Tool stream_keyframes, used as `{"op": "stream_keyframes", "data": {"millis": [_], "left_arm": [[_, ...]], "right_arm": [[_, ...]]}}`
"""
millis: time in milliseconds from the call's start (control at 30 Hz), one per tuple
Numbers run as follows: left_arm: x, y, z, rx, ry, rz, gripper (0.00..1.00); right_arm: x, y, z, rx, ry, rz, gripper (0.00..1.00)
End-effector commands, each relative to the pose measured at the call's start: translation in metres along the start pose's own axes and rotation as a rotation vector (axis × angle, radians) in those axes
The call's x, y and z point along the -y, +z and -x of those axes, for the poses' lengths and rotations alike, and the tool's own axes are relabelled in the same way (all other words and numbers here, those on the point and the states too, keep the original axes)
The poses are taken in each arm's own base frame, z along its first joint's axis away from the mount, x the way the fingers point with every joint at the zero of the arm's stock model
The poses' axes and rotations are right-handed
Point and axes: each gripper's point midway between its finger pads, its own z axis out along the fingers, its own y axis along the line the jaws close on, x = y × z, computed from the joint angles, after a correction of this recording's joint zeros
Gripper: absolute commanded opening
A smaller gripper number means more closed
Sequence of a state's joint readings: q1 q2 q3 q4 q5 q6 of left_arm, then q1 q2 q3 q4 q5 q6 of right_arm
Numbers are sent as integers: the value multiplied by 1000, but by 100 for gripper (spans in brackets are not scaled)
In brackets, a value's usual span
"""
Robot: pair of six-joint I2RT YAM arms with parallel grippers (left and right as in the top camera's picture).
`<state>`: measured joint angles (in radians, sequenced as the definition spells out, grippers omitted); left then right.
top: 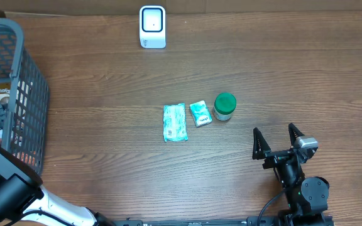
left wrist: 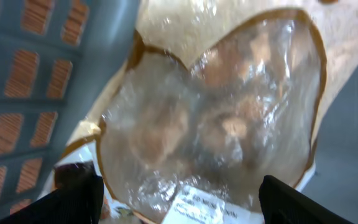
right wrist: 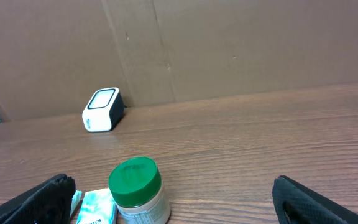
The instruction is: Scan the item barcode
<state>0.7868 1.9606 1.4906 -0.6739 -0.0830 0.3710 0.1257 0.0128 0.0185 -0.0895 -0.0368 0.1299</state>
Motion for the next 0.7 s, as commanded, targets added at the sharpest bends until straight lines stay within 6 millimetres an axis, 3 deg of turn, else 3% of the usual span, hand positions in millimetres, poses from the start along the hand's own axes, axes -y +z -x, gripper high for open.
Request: {"op": "stream_keyframes", "data": {"millis": [0, 233, 567, 667], "left_arm": [[9, 4, 5, 13, 28, -27, 82], [19, -8, 33, 108, 34, -101, 84], [39, 3, 34, 155, 126, -194, 85], [43, 19, 25, 113, 124, -208, 85]], "right_arm": [[2, 0, -1, 9, -1, -7, 100], [2, 0, -1, 8, -1, -7, 100], [2, 0, -1, 8, -1, -7, 100], [2, 0, -1, 8, -1, -7, 100]]}}
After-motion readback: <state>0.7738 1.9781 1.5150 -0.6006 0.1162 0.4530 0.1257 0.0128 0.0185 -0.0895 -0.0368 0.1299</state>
